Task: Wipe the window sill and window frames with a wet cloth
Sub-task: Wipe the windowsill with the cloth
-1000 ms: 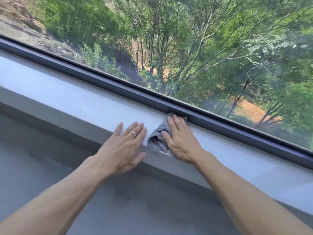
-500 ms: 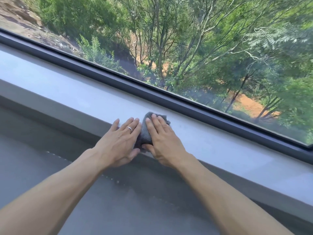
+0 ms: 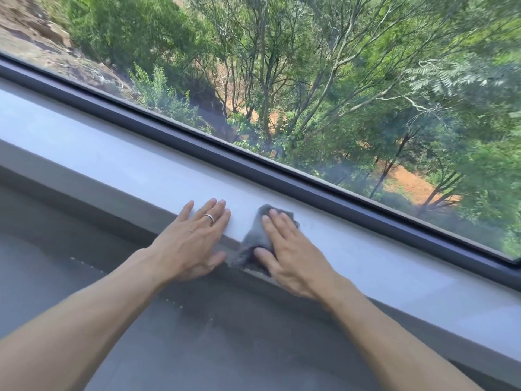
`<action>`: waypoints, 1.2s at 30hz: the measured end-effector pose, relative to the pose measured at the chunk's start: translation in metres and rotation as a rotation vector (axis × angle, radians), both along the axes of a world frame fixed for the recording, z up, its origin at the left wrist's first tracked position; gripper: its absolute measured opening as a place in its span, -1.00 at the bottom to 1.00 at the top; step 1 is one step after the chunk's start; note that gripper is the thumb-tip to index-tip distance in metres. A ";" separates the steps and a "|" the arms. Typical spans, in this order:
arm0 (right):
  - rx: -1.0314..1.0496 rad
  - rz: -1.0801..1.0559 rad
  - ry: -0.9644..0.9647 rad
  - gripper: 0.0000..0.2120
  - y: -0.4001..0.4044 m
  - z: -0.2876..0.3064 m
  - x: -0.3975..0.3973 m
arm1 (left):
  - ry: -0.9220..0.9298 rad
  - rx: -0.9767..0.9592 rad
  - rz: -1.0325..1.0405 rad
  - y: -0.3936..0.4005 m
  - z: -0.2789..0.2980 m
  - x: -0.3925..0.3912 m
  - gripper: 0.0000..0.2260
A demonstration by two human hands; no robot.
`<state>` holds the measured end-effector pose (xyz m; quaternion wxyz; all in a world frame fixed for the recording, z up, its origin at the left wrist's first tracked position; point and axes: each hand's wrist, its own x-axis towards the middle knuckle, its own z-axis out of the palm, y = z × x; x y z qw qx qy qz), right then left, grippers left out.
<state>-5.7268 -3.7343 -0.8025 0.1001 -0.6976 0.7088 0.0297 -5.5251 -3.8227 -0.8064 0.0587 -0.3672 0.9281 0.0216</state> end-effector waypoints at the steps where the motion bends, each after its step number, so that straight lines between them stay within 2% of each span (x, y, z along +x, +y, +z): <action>1: 0.026 -0.051 0.000 -0.33 0.006 0.004 -0.014 | 0.003 -0.003 0.021 -0.006 0.001 0.004 -0.29; 4: 0.045 -0.214 0.081 -0.34 -0.006 0.003 -0.039 | -0.008 0.012 0.114 -0.021 0.004 0.018 -0.27; 7: -0.047 -0.276 0.132 -0.26 -0.047 -0.012 -0.004 | -0.054 0.034 0.146 -0.034 0.000 0.030 -0.24; 9: -0.062 -0.184 0.075 -0.22 -0.071 -0.023 0.031 | -0.034 0.036 0.142 -0.034 -0.005 0.030 -0.20; 11: -0.034 -0.054 0.052 -0.26 -0.079 -0.021 0.049 | 0.000 0.021 0.146 -0.033 -0.009 0.029 -0.19; 14: 0.014 0.071 0.001 -0.28 -0.067 -0.008 0.022 | 0.027 -0.010 0.134 -0.035 -0.015 0.032 -0.17; 18: 0.128 0.197 0.120 -0.06 -0.026 0.003 -0.014 | 0.049 -0.013 0.142 -0.033 -0.021 0.033 -0.14; 21: 0.100 0.238 0.210 0.06 -0.041 -0.005 0.011 | 0.032 -0.002 0.148 -0.031 -0.021 0.032 -0.12; 25: 0.059 0.236 0.147 -0.15 -0.087 -0.007 0.062 | 0.022 0.043 0.126 -0.040 -0.015 0.039 -0.15; 28: -0.033 0.310 0.187 -0.17 -0.069 -0.015 0.047 | 0.030 0.037 0.148 -0.042 -0.014 0.043 -0.21; 30: -0.030 0.254 0.206 -0.13 -0.051 -0.022 0.037 | 0.028 0.022 0.184 -0.040 -0.014 0.044 -0.23; 36: -0.054 0.241 0.076 -0.15 -0.111 -0.018 0.091 | 0.001 -0.054 0.342 -0.050 -0.011 0.067 -0.24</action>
